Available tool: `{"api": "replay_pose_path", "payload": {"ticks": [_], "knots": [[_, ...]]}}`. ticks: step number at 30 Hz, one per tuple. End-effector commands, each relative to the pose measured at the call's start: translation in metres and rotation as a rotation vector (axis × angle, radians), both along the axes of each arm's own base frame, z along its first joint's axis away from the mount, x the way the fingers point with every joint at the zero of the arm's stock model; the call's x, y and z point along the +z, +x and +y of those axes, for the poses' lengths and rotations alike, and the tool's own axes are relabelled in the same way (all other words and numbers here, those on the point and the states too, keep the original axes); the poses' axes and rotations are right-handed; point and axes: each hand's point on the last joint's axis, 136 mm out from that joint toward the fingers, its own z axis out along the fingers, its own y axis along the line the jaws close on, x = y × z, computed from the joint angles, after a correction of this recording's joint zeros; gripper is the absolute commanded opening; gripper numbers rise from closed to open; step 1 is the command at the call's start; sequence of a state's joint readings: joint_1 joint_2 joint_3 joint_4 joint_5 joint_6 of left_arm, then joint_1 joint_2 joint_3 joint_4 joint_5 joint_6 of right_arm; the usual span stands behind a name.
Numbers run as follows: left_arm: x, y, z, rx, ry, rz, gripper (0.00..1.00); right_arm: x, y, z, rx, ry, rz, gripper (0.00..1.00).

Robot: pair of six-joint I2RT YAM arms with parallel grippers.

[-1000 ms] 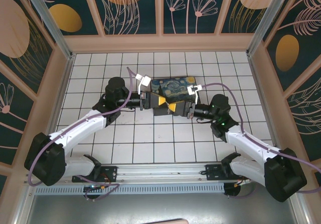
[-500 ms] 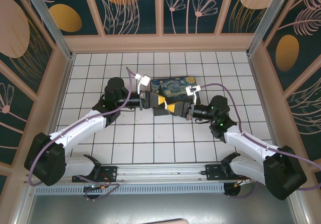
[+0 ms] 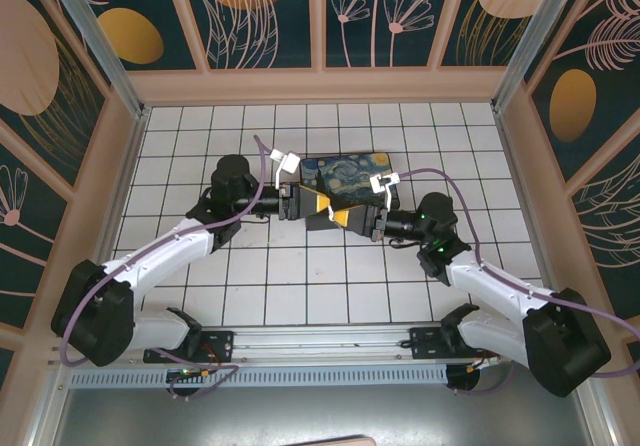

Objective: Unlock the padlock with the key

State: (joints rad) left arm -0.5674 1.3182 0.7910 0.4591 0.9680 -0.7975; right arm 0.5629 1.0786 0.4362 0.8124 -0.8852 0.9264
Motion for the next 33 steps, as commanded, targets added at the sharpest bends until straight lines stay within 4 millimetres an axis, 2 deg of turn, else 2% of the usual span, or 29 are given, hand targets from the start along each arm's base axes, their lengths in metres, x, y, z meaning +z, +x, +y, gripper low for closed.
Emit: {"api": "replay_pose_path", "payload": {"ticks": [1, 7, 16, 20, 22, 24, 27, 31, 33], "knots": [[0.006, -0.003, 0.0, -0.042, -0.01, -0.025, 0.45, 0.01, -0.003, 0.003, 0.029, 0.019, -0.033, 0.0], [0.008, -0.008, -0.001, -0.07, -0.015, -0.03, 0.33, 0.009, -0.001, 0.008, 0.041, 0.021, -0.02, 0.0], [0.001, -0.01, 0.0, -0.077, 0.007, -0.025, 0.2, 0.011, -0.001, 0.01, 0.046, 0.022, -0.022, 0.0], [-0.002, -0.011, 0.0, -0.082, 0.016, -0.021, 0.1, 0.011, -0.001, 0.01, 0.042, 0.021, -0.017, 0.0], [-0.004, -0.01, 0.0, -0.081, 0.018, -0.019, 0.08, 0.011, 0.0, 0.01, 0.041, 0.021, -0.015, 0.0], [-0.004, -0.01, 0.0, -0.08, 0.018, -0.02, 0.01, 0.012, 0.0, 0.01, 0.04, 0.022, -0.017, 0.0], [-0.003, -0.007, 0.0, -0.057, 0.014, -0.012, 0.0, 0.014, 0.0, 0.01, 0.038, 0.026, -0.022, 0.0], [0.0, 0.005, 0.0, 0.013, -0.015, 0.014, 0.0, 0.015, 0.007, 0.002, -0.017, 0.053, -0.006, 0.27], [0.001, 0.011, 0.0, 0.049, -0.037, 0.041, 0.0, 0.018, 0.014, -0.004, -0.064, 0.076, 0.009, 0.34]]}}
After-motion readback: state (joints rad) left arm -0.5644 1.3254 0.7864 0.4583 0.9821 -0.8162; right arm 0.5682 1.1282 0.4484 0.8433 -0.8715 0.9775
